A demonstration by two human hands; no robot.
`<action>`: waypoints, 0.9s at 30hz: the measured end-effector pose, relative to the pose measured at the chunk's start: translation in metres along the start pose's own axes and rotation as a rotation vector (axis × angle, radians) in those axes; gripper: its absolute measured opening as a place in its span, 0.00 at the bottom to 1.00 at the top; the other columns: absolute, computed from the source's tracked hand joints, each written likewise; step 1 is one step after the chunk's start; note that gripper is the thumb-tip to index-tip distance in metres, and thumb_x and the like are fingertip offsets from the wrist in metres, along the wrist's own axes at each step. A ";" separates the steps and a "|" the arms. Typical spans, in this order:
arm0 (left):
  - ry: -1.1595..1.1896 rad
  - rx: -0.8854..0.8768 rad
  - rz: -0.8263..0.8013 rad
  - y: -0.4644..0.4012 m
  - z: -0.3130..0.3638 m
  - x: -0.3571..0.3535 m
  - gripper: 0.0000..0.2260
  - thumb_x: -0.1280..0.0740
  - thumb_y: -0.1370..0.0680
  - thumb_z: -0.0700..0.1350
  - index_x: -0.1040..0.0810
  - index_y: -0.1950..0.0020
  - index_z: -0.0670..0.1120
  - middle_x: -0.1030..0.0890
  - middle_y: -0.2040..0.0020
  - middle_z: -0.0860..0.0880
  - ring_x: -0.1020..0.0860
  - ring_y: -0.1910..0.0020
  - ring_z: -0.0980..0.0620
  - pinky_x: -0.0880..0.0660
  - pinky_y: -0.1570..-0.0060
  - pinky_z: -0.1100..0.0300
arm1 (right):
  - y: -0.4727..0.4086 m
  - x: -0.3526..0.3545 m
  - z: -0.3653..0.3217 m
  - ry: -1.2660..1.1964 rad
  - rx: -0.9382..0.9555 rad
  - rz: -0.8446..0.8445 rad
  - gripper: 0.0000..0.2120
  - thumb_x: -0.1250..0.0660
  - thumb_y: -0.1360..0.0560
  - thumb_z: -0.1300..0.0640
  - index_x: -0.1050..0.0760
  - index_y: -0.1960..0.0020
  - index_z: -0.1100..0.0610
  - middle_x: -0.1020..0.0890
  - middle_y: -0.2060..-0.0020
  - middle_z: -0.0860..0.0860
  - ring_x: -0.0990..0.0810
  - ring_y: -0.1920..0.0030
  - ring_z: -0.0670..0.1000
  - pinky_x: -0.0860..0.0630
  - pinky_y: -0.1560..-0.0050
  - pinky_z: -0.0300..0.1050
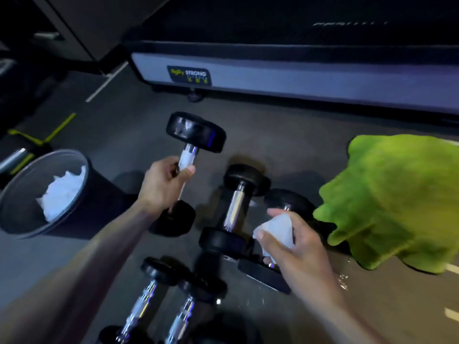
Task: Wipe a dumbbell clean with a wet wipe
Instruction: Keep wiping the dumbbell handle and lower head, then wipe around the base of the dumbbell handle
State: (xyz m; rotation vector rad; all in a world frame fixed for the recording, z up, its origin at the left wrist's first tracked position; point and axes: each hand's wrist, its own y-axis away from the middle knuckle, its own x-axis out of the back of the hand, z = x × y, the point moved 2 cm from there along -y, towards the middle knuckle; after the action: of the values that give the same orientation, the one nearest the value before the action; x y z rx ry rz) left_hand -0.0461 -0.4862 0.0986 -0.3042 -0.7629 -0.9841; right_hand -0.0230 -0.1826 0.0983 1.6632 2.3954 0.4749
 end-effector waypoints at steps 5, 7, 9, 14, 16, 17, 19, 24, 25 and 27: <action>-0.096 0.161 -0.054 -0.057 -0.052 -0.024 0.14 0.29 0.18 0.52 0.22 0.61 0.47 0.23 0.68 0.50 0.26 0.66 0.48 0.31 0.66 0.57 | -0.034 -0.021 0.015 0.087 -0.059 -0.026 0.24 0.26 0.36 0.44 0.23 0.40 0.41 0.15 0.53 0.46 0.17 0.56 0.48 0.21 0.51 0.44; -0.119 0.224 -0.086 -0.068 -0.067 -0.039 0.17 0.29 0.18 0.51 0.25 0.65 0.49 0.24 0.69 0.51 0.27 0.67 0.51 0.33 0.66 0.57 | -0.044 -0.023 0.025 0.132 -0.077 -0.028 0.23 0.30 0.37 0.44 0.24 0.42 0.40 0.16 0.50 0.44 0.18 0.50 0.46 0.22 0.49 0.40; -0.153 0.273 -0.139 -0.076 -0.084 -0.053 0.17 0.29 0.18 0.51 0.24 0.66 0.50 0.22 0.67 0.50 0.24 0.65 0.48 0.31 0.62 0.57 | -0.051 -0.022 0.036 0.163 -0.102 -0.026 0.20 0.32 0.35 0.45 0.24 0.43 0.41 0.15 0.50 0.45 0.18 0.50 0.47 0.22 0.48 0.43; -0.232 0.329 -0.218 -0.087 -0.104 -0.081 0.15 0.29 0.19 0.54 0.21 0.62 0.48 0.18 0.61 0.46 0.18 0.54 0.42 0.29 0.56 0.57 | -0.062 -0.020 0.053 0.185 -0.169 -0.022 0.12 0.33 0.27 0.54 0.23 0.44 0.48 0.14 0.55 0.48 0.16 0.55 0.48 0.24 0.55 0.40; -0.301 0.323 -0.276 -0.090 -0.100 -0.084 0.15 0.29 0.18 0.54 0.24 0.61 0.48 0.21 0.61 0.47 0.21 0.53 0.44 0.31 0.54 0.58 | -0.066 -0.022 0.055 0.186 -0.189 -0.019 0.11 0.33 0.24 0.60 0.22 0.45 0.48 0.15 0.56 0.47 0.17 0.56 0.45 0.25 0.58 0.34; -0.335 0.313 -0.317 -0.090 -0.095 -0.083 0.15 0.30 0.18 0.54 0.25 0.61 0.48 0.21 0.58 0.46 0.20 0.51 0.43 0.31 0.54 0.58 | -0.066 -0.025 0.054 0.184 -0.191 -0.012 0.12 0.32 0.24 0.62 0.22 0.44 0.47 0.15 0.55 0.46 0.18 0.56 0.44 0.26 0.59 0.31; -0.369 0.270 -0.360 -0.086 -0.087 -0.073 0.14 0.29 0.20 0.56 0.21 0.58 0.46 0.17 0.52 0.46 0.18 0.45 0.43 0.27 0.49 0.57 | -0.065 -0.029 0.050 0.178 -0.182 -0.001 0.13 0.31 0.24 0.61 0.22 0.43 0.47 0.15 0.55 0.46 0.18 0.55 0.44 0.27 0.59 0.30; -0.205 0.033 -0.198 -0.029 -0.077 -0.032 0.14 0.23 0.23 0.49 0.17 0.38 0.49 0.15 0.42 0.48 0.17 0.42 0.50 0.24 0.33 0.52 | -0.050 -0.038 0.036 0.171 -0.101 0.000 0.12 0.31 0.23 0.60 0.19 0.45 0.45 0.15 0.55 0.40 0.19 0.55 0.36 0.28 0.58 0.28; -0.162 -0.017 -0.151 -0.006 -0.074 -0.023 0.09 0.24 0.22 0.46 0.16 0.42 0.51 0.14 0.46 0.49 0.16 0.47 0.51 0.22 0.38 0.53 | -0.044 -0.038 0.034 0.176 -0.090 0.007 0.12 0.32 0.22 0.59 0.19 0.44 0.44 0.15 0.53 0.40 0.20 0.53 0.35 0.29 0.57 0.25; -0.070 -0.065 -0.140 0.045 -0.070 -0.005 0.08 0.24 0.21 0.44 0.17 0.53 0.57 0.14 0.58 0.54 0.17 0.58 0.57 0.22 0.50 0.60 | -0.030 -0.039 0.036 0.177 -0.080 0.015 0.14 0.32 0.21 0.58 0.20 0.41 0.43 0.16 0.48 0.39 0.19 0.49 0.35 0.30 0.55 0.22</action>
State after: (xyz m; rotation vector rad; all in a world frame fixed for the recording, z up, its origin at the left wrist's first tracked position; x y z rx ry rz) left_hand 0.0211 -0.4980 0.0499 -0.3462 -0.8251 -1.1367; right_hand -0.0232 -0.2234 0.0529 1.6705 2.4504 0.7390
